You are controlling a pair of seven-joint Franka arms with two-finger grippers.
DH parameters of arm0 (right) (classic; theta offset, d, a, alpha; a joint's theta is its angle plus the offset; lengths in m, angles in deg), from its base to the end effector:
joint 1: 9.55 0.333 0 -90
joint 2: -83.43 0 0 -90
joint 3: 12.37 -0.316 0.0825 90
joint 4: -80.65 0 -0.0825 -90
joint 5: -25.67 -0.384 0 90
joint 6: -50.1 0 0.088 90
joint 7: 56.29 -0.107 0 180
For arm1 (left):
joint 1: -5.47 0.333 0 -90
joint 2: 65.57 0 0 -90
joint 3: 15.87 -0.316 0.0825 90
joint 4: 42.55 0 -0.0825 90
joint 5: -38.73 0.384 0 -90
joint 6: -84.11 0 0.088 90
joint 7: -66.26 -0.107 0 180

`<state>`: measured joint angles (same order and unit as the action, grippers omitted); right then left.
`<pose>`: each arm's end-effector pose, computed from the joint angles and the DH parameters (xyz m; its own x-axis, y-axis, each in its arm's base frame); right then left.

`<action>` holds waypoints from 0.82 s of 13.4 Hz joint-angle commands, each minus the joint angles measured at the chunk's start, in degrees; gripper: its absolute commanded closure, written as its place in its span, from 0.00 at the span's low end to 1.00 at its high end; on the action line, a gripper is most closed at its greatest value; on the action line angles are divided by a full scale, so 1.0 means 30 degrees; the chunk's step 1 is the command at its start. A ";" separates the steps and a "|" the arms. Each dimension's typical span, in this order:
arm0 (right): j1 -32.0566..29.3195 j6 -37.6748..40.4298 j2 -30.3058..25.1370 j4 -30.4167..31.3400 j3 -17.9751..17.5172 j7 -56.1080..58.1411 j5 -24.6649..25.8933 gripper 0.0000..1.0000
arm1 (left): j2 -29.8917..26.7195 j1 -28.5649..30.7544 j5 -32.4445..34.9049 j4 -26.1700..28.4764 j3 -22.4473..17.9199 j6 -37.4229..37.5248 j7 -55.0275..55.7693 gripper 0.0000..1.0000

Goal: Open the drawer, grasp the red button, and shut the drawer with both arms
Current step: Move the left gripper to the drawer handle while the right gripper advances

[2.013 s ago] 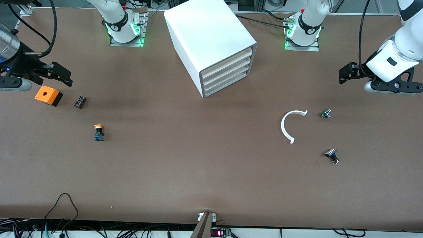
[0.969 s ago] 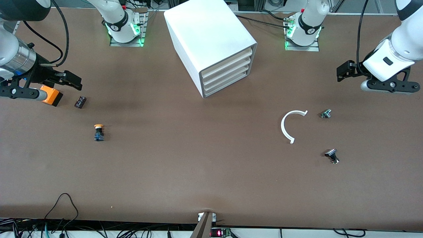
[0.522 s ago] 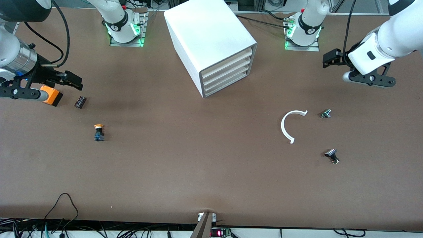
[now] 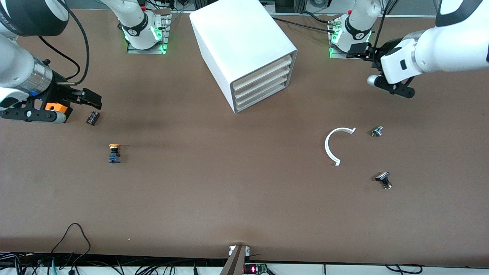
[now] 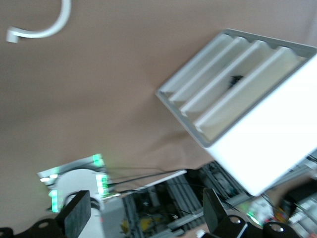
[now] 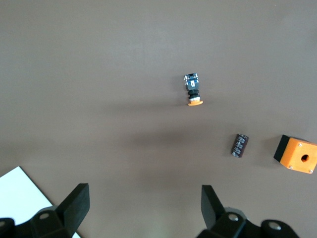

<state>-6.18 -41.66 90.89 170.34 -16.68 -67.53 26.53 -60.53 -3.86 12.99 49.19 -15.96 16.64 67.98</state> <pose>0.5868 0.0750 0.5551 0.9939 -0.0619 -0.0908 -0.0600 -0.9979 0.0233 0.5108 -0.1415 0.5538 0.8408 -0.2779 -0.4645 -0.0688 -0.9061 0.4174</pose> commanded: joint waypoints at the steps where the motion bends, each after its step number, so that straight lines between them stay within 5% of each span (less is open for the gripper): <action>1: 0.0341 -0.0320 0.0384 -0.0071 0.0000 -0.0299 0.0095 0.00 | 0.1744 0.0210 -0.2893 -0.0637 0.0003 0.0808 -0.0338 0.00; 7: 0.0868 -0.1433 0.1583 -0.0071 0.0000 -0.0473 -0.0110 0.00 | 0.5550 0.0386 -0.6357 -0.0637 0.0003 0.0928 -0.5768 0.00; 11: 0.1660 -0.2281 0.2579 -0.0071 0.0000 -0.1675 -0.0783 0.00 | 0.6464 0.0474 -0.7620 -0.0257 0.0003 0.0370 -0.8594 0.00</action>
<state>-2.32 -47.10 97.35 170.38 -16.84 -70.84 25.42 -42.24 -2.96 -8.05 49.12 -16.07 17.81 45.74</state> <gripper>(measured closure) 0.000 0.000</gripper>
